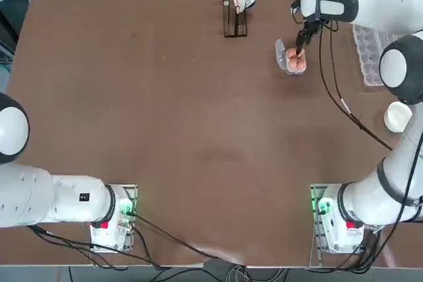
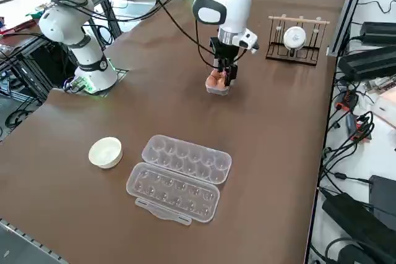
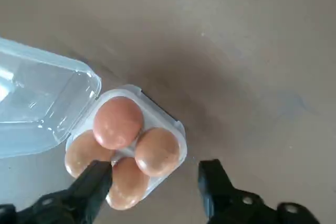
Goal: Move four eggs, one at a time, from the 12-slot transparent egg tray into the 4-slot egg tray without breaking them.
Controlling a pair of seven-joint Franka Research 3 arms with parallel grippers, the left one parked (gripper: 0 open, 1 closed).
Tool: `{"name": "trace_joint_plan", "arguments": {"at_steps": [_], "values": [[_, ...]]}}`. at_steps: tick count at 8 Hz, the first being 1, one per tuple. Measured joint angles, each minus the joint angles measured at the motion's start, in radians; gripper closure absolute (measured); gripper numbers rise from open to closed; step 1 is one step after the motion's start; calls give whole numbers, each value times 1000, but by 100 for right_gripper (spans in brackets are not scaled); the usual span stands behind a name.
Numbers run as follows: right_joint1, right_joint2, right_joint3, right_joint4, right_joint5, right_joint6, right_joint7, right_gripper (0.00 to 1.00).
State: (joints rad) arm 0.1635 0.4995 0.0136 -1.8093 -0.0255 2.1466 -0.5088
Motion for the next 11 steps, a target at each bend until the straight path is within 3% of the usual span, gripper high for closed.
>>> {"name": "trace_joint_plan", "arguments": {"at_steps": [2, 4, 8, 9, 11], "values": [[-4, -28, -3, 3, 0, -8, 5, 0], [-19, -132, -6, 8, 0, -66, 70, 0], [-16, -376, 6, 59, 0, -332, 307, 0], [-22, -383, -2, 127, 1, -442, 307, 0], [-48, -373, -8, 208, 21, -511, 373, 0]]}}
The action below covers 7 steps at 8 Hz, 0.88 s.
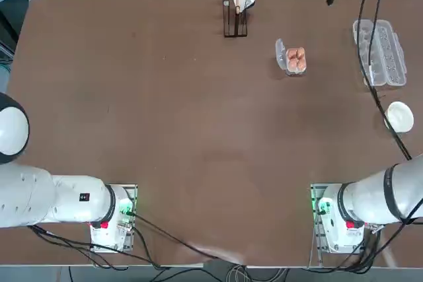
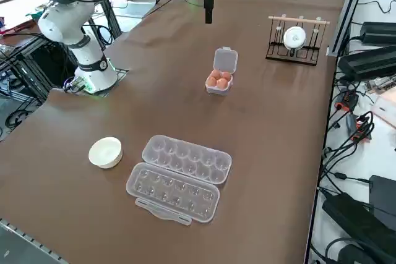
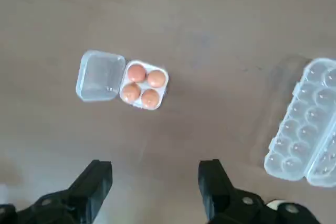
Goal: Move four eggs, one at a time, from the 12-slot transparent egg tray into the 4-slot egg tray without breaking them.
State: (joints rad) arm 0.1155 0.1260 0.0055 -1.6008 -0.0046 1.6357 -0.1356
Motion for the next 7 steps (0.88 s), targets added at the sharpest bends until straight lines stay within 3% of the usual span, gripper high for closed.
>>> {"name": "trace_joint_plan", "arguments": {"at_steps": [3, 7], "values": [[-7, -46, 3, 8, 5, -10, 224, 0], [-56, -88, -15, 4, 13, 20, 253, 0]]}}
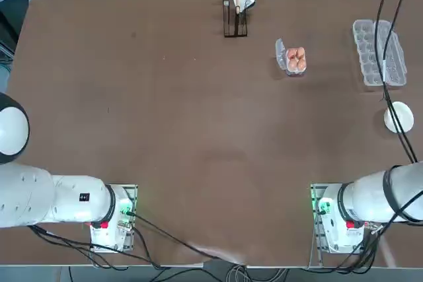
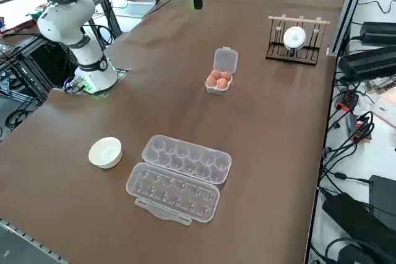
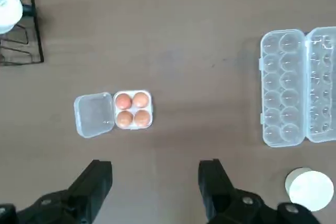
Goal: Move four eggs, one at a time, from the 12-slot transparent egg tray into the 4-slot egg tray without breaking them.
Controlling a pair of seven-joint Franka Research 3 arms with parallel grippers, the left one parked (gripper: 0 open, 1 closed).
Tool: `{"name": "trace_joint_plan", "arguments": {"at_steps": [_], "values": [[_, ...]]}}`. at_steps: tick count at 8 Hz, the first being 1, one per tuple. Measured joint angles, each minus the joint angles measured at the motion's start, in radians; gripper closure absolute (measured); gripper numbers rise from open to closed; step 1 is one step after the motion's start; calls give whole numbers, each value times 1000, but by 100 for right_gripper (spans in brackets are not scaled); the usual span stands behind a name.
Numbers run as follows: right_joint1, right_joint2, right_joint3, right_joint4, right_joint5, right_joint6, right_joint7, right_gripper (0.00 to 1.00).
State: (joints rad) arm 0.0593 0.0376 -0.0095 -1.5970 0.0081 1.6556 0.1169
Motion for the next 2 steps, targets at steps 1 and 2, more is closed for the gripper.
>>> {"name": "trace_joint_plan", "arguments": {"at_steps": [1, 2], "values": [[-2, 3, 0, 0, 2, 6, 0, 0], [-1, 5, 1, 0, 3, 7, 0, 0]]}}
